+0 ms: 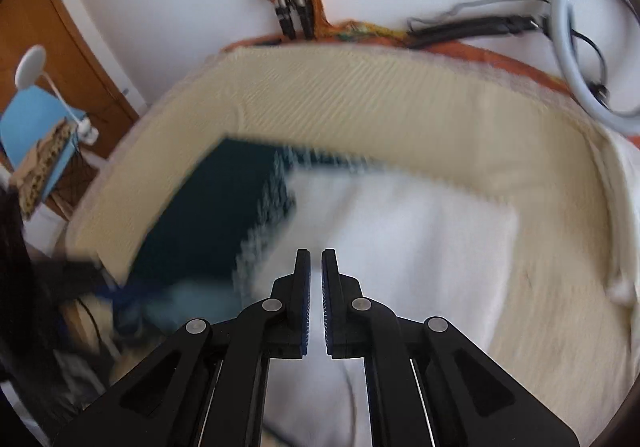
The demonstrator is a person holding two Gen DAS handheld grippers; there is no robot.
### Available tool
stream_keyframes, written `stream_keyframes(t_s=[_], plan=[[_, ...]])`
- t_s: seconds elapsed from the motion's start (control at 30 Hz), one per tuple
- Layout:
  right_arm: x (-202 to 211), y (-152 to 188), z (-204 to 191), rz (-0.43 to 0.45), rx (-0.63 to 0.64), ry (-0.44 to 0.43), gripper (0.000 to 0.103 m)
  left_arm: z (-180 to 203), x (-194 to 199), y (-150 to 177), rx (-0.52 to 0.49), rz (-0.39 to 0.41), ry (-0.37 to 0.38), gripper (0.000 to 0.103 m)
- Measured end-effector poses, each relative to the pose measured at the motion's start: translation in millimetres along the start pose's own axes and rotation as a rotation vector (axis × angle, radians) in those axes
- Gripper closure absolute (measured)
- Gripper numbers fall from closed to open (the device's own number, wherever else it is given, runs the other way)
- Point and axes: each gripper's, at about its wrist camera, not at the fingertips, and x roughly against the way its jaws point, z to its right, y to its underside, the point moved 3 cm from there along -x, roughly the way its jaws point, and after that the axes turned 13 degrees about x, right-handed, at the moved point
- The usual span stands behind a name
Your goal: Fold small clothes
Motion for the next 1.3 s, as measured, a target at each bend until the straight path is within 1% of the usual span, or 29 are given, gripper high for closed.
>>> stream_keyframes(t_s=[0.03,0.1,0.13,0.17,0.27,0.33,0.4,0.43,0.47,0.5,0.6,0.7,0.77,0.83,0.87,0.97,1.03,1.13,1.27,1.3], plan=[[1.9,10.8,0.5,-0.021,-0.010,0.011,0.099,-8.3,10.2,-0.3,0.035,0.009,0.000,0.072],[7.6,37.0,3.4,-0.058,-0.048,0.023,0.098,-23.9,22.5,-3.2,0.111,0.020,0.009,0.066],[10.7,50.1,4.8,-0.076,-0.071,0.018,0.098,-32.0,25.7,-5.0,0.151,0.018,0.021,0.062],[16.1,63.3,5.5,-0.085,-0.090,0.007,0.098,-43.4,30.3,-6.5,0.211,0.012,0.040,0.062],[35.2,78.3,3.5,-0.113,-0.104,-0.008,0.098,-70.5,36.6,-11.4,0.317,0.023,0.049,0.062],[55.3,82.6,3.1,-0.078,-0.104,-0.012,0.098,-82.2,37.9,-12.7,0.364,0.025,0.058,0.062],[75.4,87.2,6.4,-0.016,-0.133,-0.023,0.085,-94.3,35.7,-15.6,0.411,0.020,0.066,0.060],[83.6,89.1,9.6,0.016,-0.154,-0.019,0.067,-99.7,34.6,-16.9,0.432,0.020,0.073,0.058],[91.1,90.0,13.5,0.051,-0.174,-0.018,0.054,-102.7,32.3,-18.6,0.444,0.017,0.081,0.058],[97.2,89.3,19.5,0.088,-0.197,-0.025,0.054,-105.5,30.0,-19.4,0.458,0.012,0.086,0.057],[100.8,85.7,33.3,0.144,-0.276,-0.060,0.054,-110.6,21.1,-19.7,0.494,-0.006,0.104,0.057],[90.9,85.3,49.3,0.182,-0.371,-0.114,0.054,-116.6,8.2,-21.0,0.541,-0.032,0.126,0.057],[81.3,81.6,54.9,0.191,-0.414,-0.146,0.054,-123.3,-2.7,-23.0,0.585,-0.050,0.143,0.057],[69.1,83.1,60.3,0.179,-0.448,-0.174,0.054,-126.3,-12.2,-25.8,0.603,-0.064,0.147,0.057],[62.8,82.8,62.6,0.168,-0.455,-0.177,0.057,-128.0,-18.3,-28.1,0.608,-0.071,0.146,0.057],[45.3,84.8,70.2,0.132,-0.478,-0.186,0.057,-128.3,-33.2,-32.1,0.614,-0.104,0.159,0.057],[33.4,86.6,74.7,0.118,-0.511,-0.225,0.057,-126.6,-41.9,-33.2,0.608,-0.127,0.169,0.057],[25.5,82.4,83.4,0.144,-0.554,-0.275,0.058,-123.8,-48.2,-39.5,0.598,-0.117,0.182,0.057],[17.0,80.5,90.9,0.177,-0.624,-0.332,0.067,-122.3,-58.7,-48.9,0.610,-0.096,0.215,0.057],[14.5,79.7,92.5,0.193,-0.641,-0.354,0.067,-121.3,-60.7,-51.8,0.609,-0.089,0.218,0.057]])
